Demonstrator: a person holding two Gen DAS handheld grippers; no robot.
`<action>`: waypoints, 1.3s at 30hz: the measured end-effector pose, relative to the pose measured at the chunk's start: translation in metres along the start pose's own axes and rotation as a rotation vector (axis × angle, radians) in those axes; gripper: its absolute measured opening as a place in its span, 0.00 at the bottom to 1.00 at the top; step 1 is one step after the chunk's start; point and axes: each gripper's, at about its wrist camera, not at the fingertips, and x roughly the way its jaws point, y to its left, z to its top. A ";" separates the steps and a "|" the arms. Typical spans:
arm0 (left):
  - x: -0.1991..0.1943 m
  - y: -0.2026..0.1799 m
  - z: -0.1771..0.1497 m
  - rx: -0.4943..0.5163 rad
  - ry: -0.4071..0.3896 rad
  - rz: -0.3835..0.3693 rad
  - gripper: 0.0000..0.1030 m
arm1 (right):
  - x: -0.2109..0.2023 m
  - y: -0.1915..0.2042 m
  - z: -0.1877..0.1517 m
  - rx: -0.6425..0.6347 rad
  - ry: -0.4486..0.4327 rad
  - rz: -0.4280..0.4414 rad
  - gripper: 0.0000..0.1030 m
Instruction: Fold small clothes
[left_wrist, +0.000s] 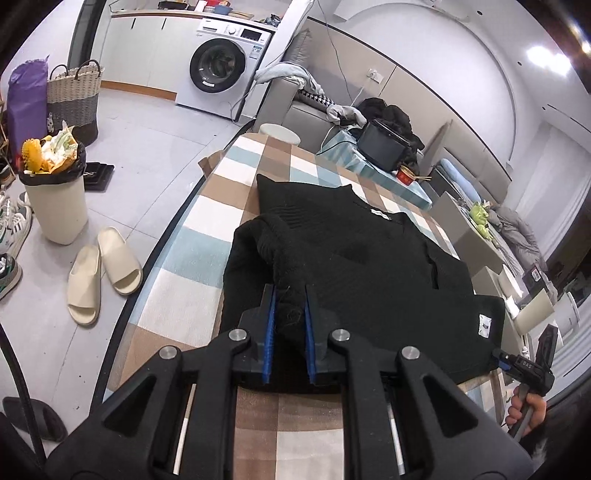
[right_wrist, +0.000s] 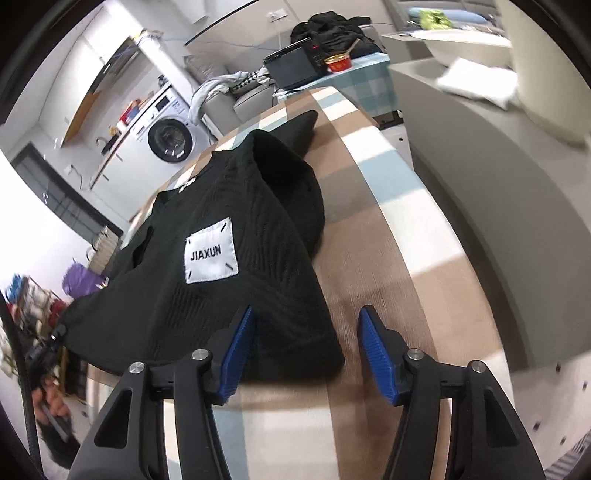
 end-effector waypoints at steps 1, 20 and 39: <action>0.000 0.000 0.000 0.000 0.002 0.004 0.10 | 0.001 0.003 0.001 -0.018 0.004 0.004 0.20; 0.028 -0.005 0.081 0.011 -0.065 -0.035 0.10 | -0.034 0.067 0.125 -0.058 -0.294 0.111 0.05; 0.146 0.017 0.134 -0.019 0.025 0.132 0.62 | 0.077 0.035 0.188 0.072 -0.152 -0.067 0.42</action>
